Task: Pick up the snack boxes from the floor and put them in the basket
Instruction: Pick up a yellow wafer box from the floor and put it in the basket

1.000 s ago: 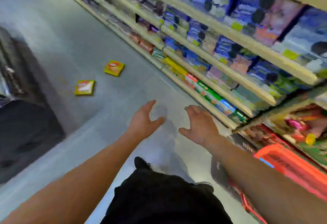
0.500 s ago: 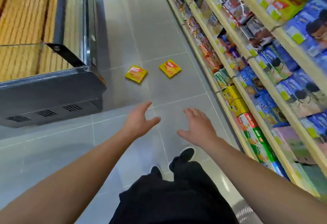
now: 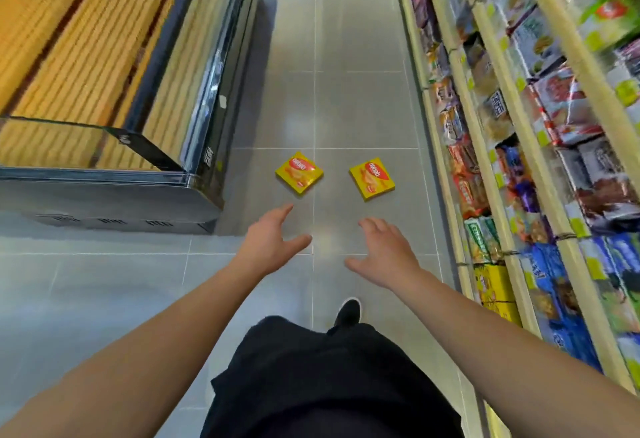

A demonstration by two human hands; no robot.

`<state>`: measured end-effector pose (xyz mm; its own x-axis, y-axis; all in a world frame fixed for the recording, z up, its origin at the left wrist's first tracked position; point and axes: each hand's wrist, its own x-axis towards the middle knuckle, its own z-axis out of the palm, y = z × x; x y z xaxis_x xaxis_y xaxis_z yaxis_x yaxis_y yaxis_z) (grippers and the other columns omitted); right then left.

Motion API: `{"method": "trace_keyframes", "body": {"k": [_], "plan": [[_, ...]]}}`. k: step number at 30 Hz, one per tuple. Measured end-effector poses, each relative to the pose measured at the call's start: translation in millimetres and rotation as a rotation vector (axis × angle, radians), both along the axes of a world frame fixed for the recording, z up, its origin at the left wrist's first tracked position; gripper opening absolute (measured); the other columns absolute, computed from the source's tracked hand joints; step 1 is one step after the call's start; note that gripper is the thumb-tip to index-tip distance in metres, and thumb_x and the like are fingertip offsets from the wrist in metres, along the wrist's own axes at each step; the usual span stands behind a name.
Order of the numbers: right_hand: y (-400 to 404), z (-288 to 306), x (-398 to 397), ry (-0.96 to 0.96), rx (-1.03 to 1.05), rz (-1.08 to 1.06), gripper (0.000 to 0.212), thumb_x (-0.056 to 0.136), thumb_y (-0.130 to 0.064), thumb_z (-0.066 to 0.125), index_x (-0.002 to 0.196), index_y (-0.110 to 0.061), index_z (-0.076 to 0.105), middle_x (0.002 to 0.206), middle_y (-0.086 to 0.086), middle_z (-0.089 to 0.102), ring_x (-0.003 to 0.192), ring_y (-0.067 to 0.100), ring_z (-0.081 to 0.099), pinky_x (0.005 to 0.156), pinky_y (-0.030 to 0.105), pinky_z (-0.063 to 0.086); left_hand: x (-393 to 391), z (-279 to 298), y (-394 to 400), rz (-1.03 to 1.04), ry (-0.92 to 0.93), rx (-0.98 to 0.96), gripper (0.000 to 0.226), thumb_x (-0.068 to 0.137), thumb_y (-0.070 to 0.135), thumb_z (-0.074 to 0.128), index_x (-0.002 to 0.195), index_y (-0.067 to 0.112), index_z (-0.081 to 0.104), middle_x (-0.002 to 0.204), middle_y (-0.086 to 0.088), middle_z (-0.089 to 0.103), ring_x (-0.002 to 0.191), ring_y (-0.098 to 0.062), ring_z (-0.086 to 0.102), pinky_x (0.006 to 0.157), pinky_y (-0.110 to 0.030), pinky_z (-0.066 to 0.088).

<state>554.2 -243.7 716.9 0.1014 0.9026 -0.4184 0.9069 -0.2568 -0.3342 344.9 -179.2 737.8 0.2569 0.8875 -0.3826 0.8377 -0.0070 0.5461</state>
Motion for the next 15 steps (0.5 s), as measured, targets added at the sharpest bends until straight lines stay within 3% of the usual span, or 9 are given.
{"method": "trace_keyframes", "body": {"k": [9, 15], "plan": [[154.0, -11.5, 40.8, -0.008, -0.021, 0.134, 0.083, 0.076, -0.053, 0.068, 0.145, -0.018, 0.035, 0.148, 0.002, 0.038, 0.134, 0.025, 0.037, 0.109, 0.033, 0.033, 24.4, -10.6, 116.2, 0.177, -0.043, -0.008, 0.080, 0.080, 0.045, 0.070, 0.148, 0.021, 0.034, 0.151, 0.000, 0.039, 0.138, -0.019, 0.036, 0.111, -0.031, 0.028], [287.6, -41.1, 43.4, 0.012, -0.055, 0.169, 0.085, 0.074, -0.049, 0.072, 0.143, -0.012, 0.039, 0.145, 0.009, 0.042, 0.134, 0.028, 0.039, 0.110, 0.035, 0.033, 29.8, -38.6, 239.3, 0.252, -0.094, -0.024, 0.074, 0.081, 0.039, 0.071, 0.145, 0.021, 0.037, 0.147, 0.001, 0.044, 0.135, -0.017, 0.039, 0.108, -0.026, 0.029]]}}
